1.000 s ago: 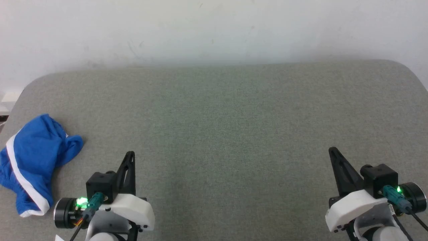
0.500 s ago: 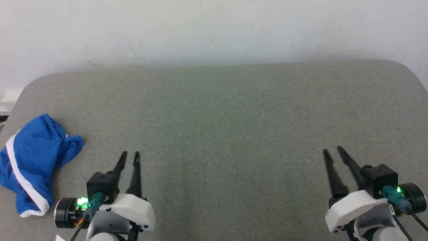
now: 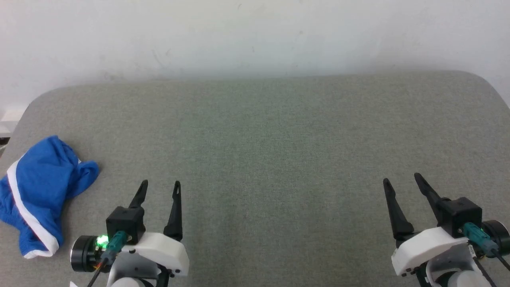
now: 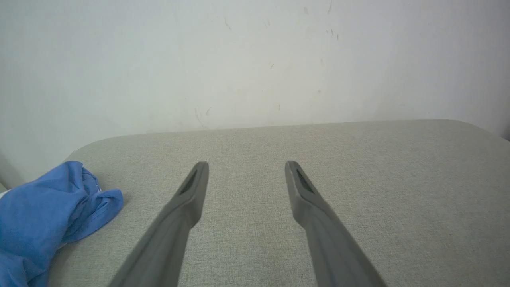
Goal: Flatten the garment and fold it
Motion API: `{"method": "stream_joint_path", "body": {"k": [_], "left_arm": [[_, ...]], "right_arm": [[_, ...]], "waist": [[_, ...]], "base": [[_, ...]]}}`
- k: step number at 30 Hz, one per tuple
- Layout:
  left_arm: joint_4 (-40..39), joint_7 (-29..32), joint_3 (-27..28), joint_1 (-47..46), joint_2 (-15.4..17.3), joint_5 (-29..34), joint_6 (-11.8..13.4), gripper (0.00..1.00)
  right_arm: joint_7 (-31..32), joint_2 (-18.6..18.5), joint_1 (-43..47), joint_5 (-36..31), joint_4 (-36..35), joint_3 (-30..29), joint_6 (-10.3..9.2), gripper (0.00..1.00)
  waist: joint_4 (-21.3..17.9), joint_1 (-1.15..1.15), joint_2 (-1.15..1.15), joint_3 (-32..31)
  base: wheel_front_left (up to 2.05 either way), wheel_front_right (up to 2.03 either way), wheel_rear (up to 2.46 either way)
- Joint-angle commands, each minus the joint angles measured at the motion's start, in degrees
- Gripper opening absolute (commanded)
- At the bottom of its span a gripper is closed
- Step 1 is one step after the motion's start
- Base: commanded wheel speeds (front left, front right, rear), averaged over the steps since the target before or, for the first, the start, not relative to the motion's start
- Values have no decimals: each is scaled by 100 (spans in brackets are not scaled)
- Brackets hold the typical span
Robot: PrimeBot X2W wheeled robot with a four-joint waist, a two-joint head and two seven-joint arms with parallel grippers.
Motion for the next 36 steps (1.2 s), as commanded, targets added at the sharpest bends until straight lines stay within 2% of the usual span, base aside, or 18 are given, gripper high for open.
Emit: {"method": "stream_joint_path", "body": {"k": [1, 16, 36], "left_arm": [[33, -59, -26, -97, -2, -48, -40, 100], [74, -239, -59, -175, -4, -212, -37, 100], [109, -478, -55, -198, -7, -481, -29, 100]], "right_arm": [[-65, 4, -46, 54, 29, -32, -2, 100], [-244, 6, -61, 102, 15, -78, -3, 100], [-483, 10, -53, 83, 71, -87, -5, 100]], "waist": [[7, 0, 0, 0], [294, 0, 0, 16], [1239, 0, 0, 11]], "base": [[0, 0, 0], [0, 0, 0], [0, 0, 0]]}}
